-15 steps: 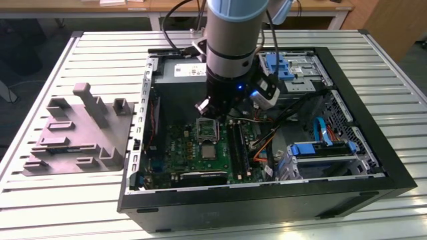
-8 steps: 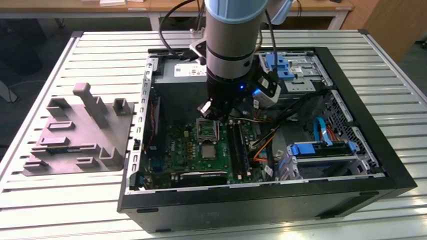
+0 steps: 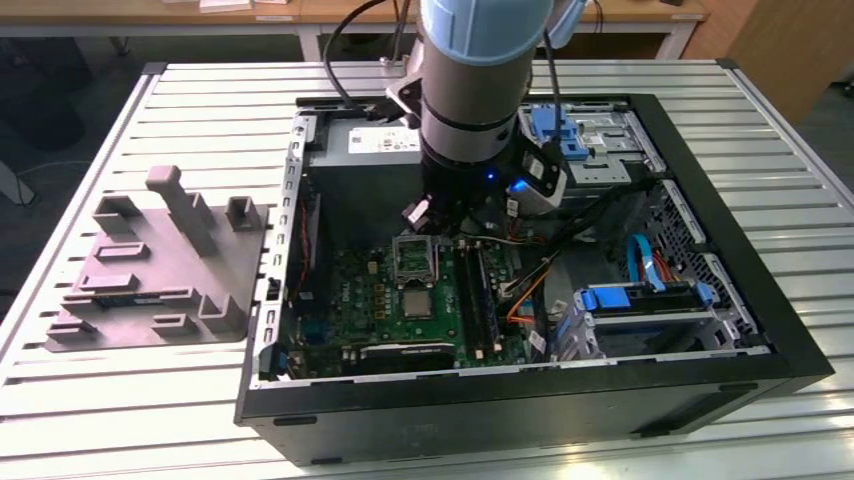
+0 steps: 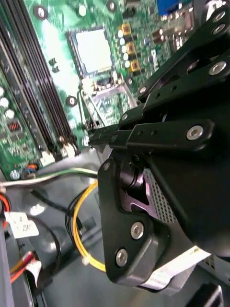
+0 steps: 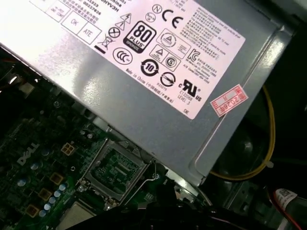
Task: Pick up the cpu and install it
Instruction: 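Close the cpu cover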
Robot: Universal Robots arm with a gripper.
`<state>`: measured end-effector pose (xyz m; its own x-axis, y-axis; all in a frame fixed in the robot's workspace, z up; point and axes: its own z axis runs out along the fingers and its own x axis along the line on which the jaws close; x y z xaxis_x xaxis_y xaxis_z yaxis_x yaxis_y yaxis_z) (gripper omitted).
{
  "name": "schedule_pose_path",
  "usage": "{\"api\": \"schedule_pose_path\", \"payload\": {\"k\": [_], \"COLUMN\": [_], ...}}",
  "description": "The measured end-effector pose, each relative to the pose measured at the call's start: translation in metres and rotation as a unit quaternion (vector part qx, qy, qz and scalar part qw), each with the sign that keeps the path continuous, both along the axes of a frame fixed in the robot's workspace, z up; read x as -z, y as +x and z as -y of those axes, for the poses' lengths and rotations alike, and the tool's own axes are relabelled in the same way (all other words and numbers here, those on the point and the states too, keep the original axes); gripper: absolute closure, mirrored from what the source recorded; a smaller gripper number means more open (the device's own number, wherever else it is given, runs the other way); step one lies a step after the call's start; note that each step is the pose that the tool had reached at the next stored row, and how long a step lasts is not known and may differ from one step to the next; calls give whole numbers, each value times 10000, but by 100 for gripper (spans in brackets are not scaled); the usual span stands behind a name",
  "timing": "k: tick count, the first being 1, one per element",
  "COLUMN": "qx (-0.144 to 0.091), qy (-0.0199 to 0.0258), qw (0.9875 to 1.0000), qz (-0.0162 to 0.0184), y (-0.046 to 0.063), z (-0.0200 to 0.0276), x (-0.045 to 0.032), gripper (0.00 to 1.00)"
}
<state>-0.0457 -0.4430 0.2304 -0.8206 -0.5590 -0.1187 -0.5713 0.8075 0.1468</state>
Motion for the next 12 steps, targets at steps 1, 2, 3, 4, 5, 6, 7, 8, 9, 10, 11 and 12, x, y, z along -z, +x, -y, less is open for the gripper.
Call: {"api": "schedule_pose_path", "payload": {"k": [1,2,3,4,5,6,7,8,9,10,11,12], "qx": [-2,-16,-77,-166,-256,-343,-400,-417,-419,-419,-419,-420], "qy": [6,5,5,5,6,6,5,5,4,4,5,5], "qw": [10000,10000,10000,9999,9997,9994,9992,9991,9991,9991,9991,9991], "qz": [1,0,0,0,1,1,0,0,0,0,3,5], "y": [1,1,2,2,2,2,6,11,14,15,16,16], "z": [-1,0,0,0,0,0,0,0,-1,-3,-7,-10], "x": [19,36,51,66,79,89,95,99,102,105,109,114], "gripper": [89,89,89,89,89,89,89,89,89,89,89,89]}}
